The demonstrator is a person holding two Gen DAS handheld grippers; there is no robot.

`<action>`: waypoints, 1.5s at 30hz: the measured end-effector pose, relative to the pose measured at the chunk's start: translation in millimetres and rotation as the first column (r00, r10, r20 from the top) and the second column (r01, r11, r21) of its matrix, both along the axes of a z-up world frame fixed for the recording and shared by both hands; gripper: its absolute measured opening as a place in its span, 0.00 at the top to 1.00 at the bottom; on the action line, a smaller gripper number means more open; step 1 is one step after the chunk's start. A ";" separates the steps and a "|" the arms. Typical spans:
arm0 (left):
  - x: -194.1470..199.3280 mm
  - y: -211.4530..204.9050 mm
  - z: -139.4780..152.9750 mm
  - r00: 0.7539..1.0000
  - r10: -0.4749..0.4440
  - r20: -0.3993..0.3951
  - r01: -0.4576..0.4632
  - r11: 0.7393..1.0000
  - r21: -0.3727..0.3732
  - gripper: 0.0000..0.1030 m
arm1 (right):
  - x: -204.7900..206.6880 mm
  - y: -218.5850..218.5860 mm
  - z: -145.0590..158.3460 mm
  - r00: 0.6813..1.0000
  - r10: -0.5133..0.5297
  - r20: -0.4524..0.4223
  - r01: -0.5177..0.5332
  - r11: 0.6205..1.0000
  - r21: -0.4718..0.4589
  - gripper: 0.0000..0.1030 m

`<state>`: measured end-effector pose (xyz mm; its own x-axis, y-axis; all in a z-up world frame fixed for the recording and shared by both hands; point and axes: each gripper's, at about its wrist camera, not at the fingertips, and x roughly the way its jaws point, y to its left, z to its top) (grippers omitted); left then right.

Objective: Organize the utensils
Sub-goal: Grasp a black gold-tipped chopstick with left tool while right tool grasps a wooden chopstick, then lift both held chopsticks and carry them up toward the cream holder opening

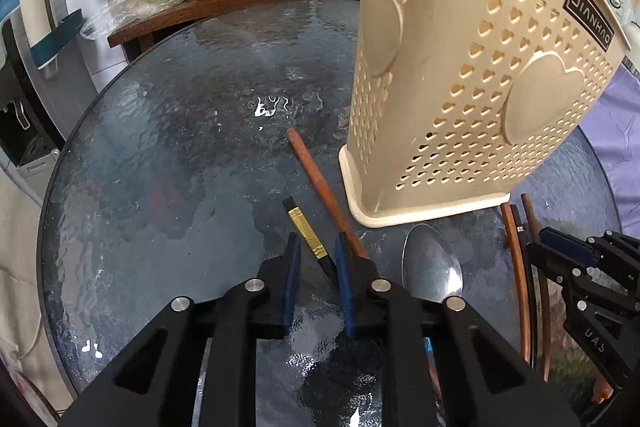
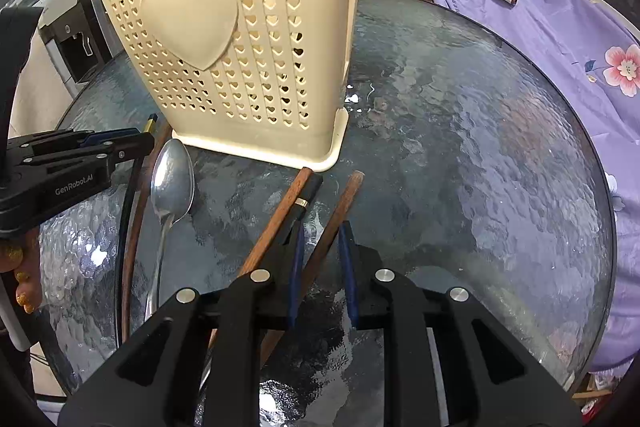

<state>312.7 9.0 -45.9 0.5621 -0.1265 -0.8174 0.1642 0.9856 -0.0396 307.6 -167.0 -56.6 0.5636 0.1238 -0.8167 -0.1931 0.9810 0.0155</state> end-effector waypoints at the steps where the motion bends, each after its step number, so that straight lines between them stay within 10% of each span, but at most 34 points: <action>1: -0.6 -0.8 -0.2 1.000 -0.004 0.003 0.004 1.000 0.007 0.85 | 0.6 0.2 0.2 1.000 0.000 -0.001 0.000 1.000 -0.001 0.82; 25: -3.6 -7.4 -1.9 1.000 -0.018 0.009 0.018 0.999 0.043 0.93 | 12.5 1.8 2.3 0.999 -0.028 -0.019 0.028 1.000 -0.005 0.91; 45: -20.7 4.9 28.2 0.997 0.004 0.081 0.001 0.998 -0.063 0.94 | -5.3 -34.3 14.8 0.996 -0.092 0.021 0.084 0.965 0.250 0.93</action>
<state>292.0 13.9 -17.8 0.6267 -0.1753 -0.7593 0.1680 0.9819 -0.0880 302.2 -201.3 -41.8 0.6064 0.2696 -0.7481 -0.1109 0.9602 0.2562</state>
